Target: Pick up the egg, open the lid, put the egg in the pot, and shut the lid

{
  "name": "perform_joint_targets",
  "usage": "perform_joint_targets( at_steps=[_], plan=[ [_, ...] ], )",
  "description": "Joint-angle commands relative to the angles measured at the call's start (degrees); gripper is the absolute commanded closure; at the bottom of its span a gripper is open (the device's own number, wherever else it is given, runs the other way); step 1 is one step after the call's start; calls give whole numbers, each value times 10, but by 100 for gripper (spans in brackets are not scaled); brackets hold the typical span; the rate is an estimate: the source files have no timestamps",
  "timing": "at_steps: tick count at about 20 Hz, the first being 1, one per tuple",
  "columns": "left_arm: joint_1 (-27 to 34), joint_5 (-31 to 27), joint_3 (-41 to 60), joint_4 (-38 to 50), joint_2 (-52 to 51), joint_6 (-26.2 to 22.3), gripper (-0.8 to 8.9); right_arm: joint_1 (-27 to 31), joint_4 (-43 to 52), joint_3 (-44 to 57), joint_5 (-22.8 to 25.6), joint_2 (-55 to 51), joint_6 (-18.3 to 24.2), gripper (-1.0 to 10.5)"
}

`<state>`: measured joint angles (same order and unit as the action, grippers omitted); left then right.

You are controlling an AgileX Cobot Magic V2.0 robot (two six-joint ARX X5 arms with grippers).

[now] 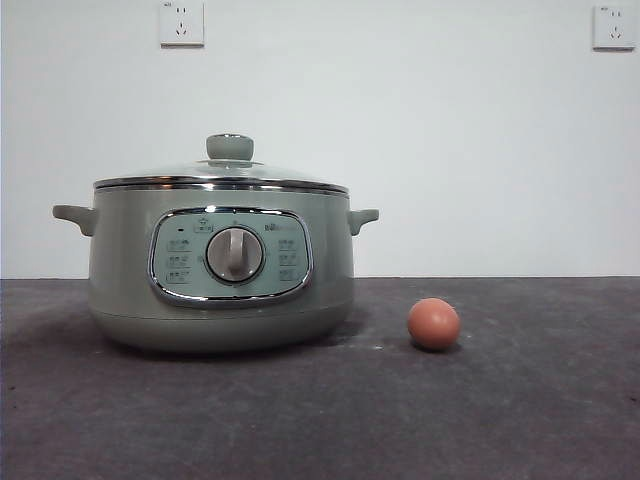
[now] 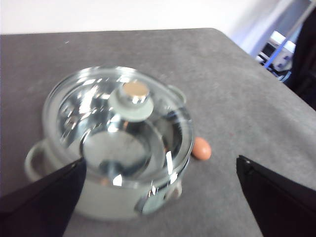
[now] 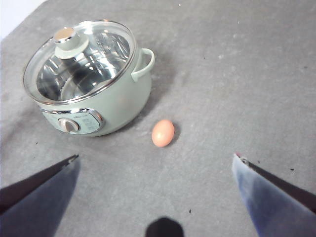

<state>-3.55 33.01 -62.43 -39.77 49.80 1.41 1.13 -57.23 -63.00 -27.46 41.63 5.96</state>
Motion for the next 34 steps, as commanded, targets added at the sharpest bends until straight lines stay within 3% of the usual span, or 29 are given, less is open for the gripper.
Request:
perform_joint_targets(
  at_steps=[1, 11, 17, 25, 28, 32, 34],
  plan=[
    [-32, -19, -37, 19, 63, -13, 149, 0, 2, -2, -3, 4, 1, 285],
    [-158, -178, -223, 21, 360, -66, 149, 0, 2, -2, -3, 17, 1, 286],
    [-172, -183, -234, 61, 441, -74, 149, 0, 2, -2, -3, 18, 1, 288],
    [-177, -214, -234, 64, 473, -74, 160, 0, 4, -2, -2, 31, 1, 289],
    [-179, -223, -234, 63, 473, -74, 328, 0, 4, -2, -2, 35, 1, 289],
    [-183, -224, -234, 63, 473, -74, 358, 0, 4, -2, -2, 36, 1, 289],
    [-185, -223, -234, 59, 473, -74, 472, 0, 4, -2, -2, 36, 1, 289]
  ],
)
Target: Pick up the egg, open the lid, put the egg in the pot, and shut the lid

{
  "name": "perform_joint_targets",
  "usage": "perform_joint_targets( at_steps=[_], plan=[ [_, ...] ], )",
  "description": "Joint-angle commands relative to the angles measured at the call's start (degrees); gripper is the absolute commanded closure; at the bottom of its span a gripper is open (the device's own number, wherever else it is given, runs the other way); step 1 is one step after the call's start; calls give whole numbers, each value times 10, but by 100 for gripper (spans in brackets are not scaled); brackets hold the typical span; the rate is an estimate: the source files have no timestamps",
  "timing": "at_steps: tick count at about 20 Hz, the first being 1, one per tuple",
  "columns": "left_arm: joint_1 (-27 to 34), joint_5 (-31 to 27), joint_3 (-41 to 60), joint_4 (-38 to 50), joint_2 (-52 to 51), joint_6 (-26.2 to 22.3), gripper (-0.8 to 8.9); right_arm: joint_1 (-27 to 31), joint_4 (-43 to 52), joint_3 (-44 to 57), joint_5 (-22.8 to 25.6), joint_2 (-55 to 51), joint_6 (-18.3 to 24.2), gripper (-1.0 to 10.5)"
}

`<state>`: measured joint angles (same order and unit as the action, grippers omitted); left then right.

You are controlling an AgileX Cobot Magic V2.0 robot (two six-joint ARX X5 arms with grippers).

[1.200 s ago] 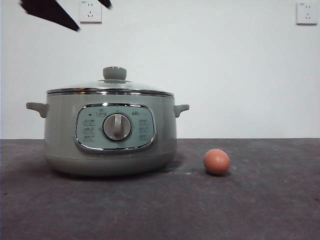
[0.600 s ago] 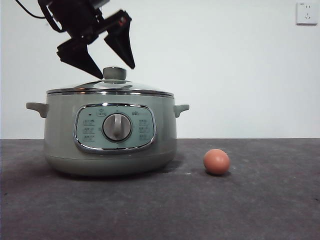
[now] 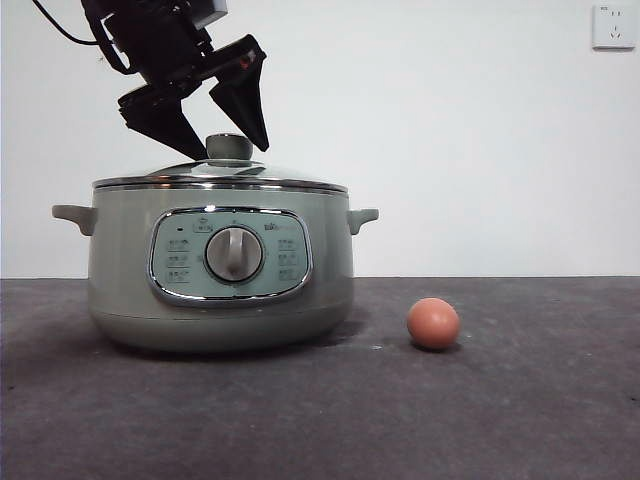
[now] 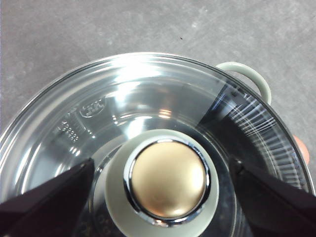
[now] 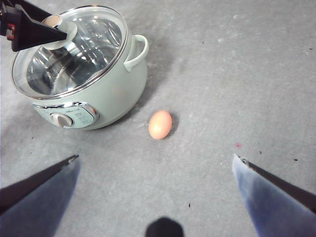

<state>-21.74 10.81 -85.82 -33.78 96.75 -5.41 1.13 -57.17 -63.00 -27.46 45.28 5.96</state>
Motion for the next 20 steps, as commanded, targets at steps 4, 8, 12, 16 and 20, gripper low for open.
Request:
perform_joint_targets(
  at_steps=[4, 8, 12, 16, 20],
  plan=[
    [-3, 0, 0, -10, 4, -2, 603, 0, 3, -2, -2, 0, 1, 289],
    [-3, 1, 0, -14, 4, 4, 702, 0, 3, -2, -2, 0, 1, 289],
    [-3, 3, 0, -13, 4, 9, 822, 0, 3, -2, -2, 0, 1, 289],
    [-3, 18, 0, -12, 3, 9, 822, 0, 3, -2, -2, 0, 1, 289],
    [-3, 18, -13, -14, 2, 9, 822, 0, 3, -2, -2, 0, 1, 289]
  ],
)
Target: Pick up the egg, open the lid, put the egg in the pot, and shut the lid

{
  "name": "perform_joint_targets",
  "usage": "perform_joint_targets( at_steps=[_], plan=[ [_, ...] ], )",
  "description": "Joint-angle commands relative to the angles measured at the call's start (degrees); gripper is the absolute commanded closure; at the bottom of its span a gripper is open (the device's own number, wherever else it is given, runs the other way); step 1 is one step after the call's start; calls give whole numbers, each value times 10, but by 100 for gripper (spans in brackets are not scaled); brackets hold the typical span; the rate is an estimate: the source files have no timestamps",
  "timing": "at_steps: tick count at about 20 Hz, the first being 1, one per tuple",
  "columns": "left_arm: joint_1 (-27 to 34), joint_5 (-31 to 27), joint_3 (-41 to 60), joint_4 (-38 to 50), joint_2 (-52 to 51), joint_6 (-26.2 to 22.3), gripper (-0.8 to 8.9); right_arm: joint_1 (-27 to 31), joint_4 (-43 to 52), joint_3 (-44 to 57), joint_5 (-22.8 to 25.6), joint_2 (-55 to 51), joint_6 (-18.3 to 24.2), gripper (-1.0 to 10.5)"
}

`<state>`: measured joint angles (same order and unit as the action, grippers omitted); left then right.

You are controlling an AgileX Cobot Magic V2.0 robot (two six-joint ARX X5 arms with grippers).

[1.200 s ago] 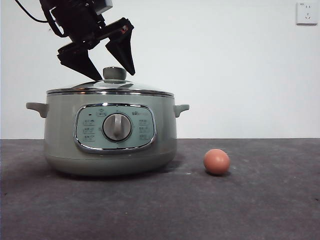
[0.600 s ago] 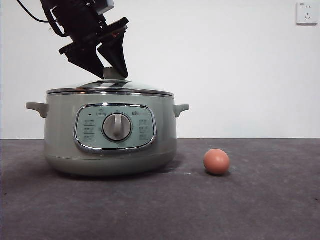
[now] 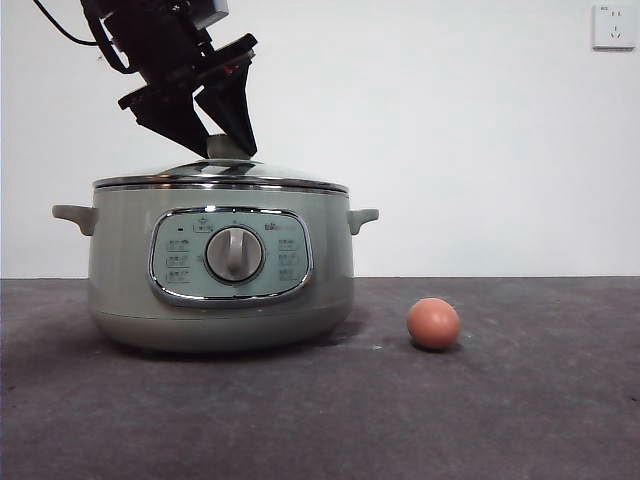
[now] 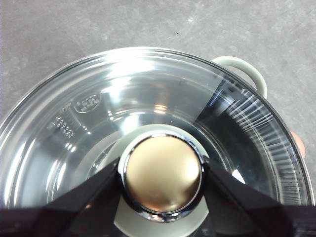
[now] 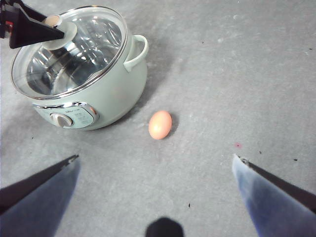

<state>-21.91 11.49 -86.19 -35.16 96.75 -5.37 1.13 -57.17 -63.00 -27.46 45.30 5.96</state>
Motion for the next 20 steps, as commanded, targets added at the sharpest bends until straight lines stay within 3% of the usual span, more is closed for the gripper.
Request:
perform_joint_targets(
  at_steps=[1, 11, 15, 20],
  plan=[
    [-2, 12, -17, -4, 1, 9, 822, 0, 3, -2, -2, 0, 1, 289],
    [6, 22, -168, -87, -28, 6, 821, 0, 8, -2, -2, 32, -3, 290],
    [45, 21, -169, -97, -108, 2, 822, -7, 44, -2, -2, 85, -15, 290],
    [123, 22, -169, -171, -211, -17, 822, -82, 99, -2, 8, 183, -17, 331]
  ],
)
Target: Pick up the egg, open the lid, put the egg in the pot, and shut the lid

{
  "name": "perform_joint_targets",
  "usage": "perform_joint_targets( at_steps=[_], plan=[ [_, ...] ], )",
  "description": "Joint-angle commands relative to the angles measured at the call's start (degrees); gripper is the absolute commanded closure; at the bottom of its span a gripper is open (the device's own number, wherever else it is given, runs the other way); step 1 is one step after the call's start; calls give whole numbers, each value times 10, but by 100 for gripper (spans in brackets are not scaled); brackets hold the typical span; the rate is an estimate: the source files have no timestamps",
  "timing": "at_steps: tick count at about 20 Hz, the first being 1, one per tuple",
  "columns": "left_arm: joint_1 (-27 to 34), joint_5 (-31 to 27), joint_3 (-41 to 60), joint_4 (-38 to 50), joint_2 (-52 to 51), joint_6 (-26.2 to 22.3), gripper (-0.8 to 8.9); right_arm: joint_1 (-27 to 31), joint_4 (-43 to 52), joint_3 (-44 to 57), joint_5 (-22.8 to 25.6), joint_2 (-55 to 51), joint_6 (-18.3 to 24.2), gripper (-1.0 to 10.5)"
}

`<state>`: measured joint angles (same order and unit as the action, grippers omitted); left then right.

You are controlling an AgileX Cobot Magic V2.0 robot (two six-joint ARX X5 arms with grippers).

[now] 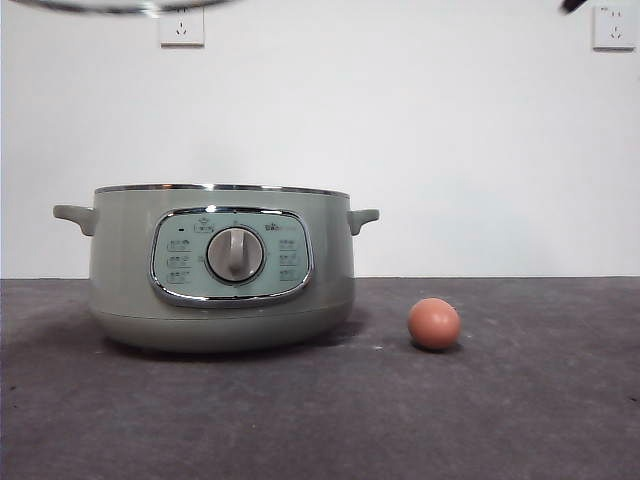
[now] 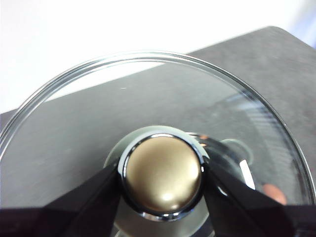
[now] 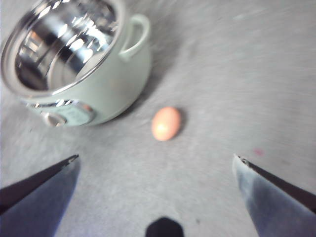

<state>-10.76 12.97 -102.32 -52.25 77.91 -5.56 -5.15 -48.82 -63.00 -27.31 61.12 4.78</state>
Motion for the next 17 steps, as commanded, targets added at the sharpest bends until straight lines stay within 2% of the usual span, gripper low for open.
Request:
perform_joint_targets(
  at_steps=[1, 4, 8, 13, 17],
  plan=[
    [23, 8, -7, -18, -38, -23, 821, -37, 28, -2, 21, 44, -9, 331],
    [43, 8, 4, -59, -93, -26, 821, -88, 70, -2, 67, 116, -16, 330],
    [56, 7, 82, -68, -189, -20, 822, -132, 120, -2, 101, 212, -22, 330],
    [57, 5, 200, -71, -303, 0, 822, -174, 187, -2, 156, 299, -33, 330],
    [56, 5, 214, -104, -355, 9, 822, -190, 222, -2, 183, 349, -47, 330]
  ],
)
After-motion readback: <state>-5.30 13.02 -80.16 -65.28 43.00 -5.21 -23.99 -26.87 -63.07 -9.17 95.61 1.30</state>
